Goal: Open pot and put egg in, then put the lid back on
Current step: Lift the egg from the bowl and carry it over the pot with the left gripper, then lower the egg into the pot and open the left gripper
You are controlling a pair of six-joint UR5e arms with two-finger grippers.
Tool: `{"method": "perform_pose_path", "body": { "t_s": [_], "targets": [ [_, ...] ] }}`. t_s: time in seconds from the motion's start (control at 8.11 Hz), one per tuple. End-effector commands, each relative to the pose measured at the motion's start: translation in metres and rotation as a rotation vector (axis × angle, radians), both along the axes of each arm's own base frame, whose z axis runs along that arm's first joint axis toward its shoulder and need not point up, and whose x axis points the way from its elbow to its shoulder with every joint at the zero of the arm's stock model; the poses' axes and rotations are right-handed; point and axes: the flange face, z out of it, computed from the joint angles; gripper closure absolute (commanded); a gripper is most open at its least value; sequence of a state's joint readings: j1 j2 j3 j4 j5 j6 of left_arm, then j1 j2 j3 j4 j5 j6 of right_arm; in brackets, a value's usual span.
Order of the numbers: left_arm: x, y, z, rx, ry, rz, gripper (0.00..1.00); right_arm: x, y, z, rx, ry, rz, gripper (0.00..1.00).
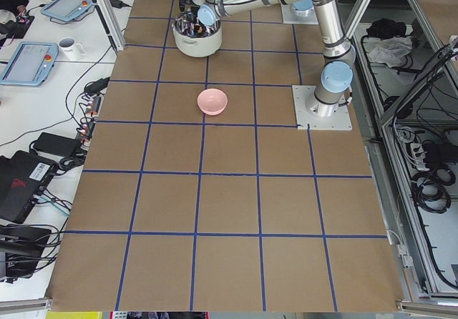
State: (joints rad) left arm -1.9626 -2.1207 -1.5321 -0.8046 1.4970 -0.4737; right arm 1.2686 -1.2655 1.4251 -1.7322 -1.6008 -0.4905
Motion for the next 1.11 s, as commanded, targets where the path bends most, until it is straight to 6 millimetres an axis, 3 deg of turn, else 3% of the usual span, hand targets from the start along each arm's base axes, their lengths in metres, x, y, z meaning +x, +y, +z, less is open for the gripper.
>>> {"method": "perform_pose_path", "body": {
  "t_s": [0.0,0.12,0.25,0.62,0.74,0.99],
  "targets": [
    [0.000,0.002,-0.014,0.036,-0.016,-0.004,0.61,0.000,0.000,0.000,0.000,-0.001,-0.003,1.00],
    [0.000,0.003,-0.014,0.039,-0.016,0.001,0.53,0.000,0.000,0.000,0.000,-0.001,-0.003,1.00],
    [0.000,0.003,-0.014,0.039,-0.016,0.001,0.38,0.000,0.000,0.000,0.000,-0.001,-0.003,1.00],
    [0.001,0.003,-0.011,0.038,-0.016,0.006,0.30,0.000,0.000,0.000,0.000,-0.001,-0.006,1.00],
    [0.001,0.006,0.004,0.018,-0.007,0.007,0.01,0.000,0.001,0.002,-0.003,0.000,-0.009,1.00],
    [0.009,0.027,0.058,0.047,-0.025,0.007,0.00,0.002,0.003,0.014,-0.023,0.007,-0.079,1.00]
  ]
}}
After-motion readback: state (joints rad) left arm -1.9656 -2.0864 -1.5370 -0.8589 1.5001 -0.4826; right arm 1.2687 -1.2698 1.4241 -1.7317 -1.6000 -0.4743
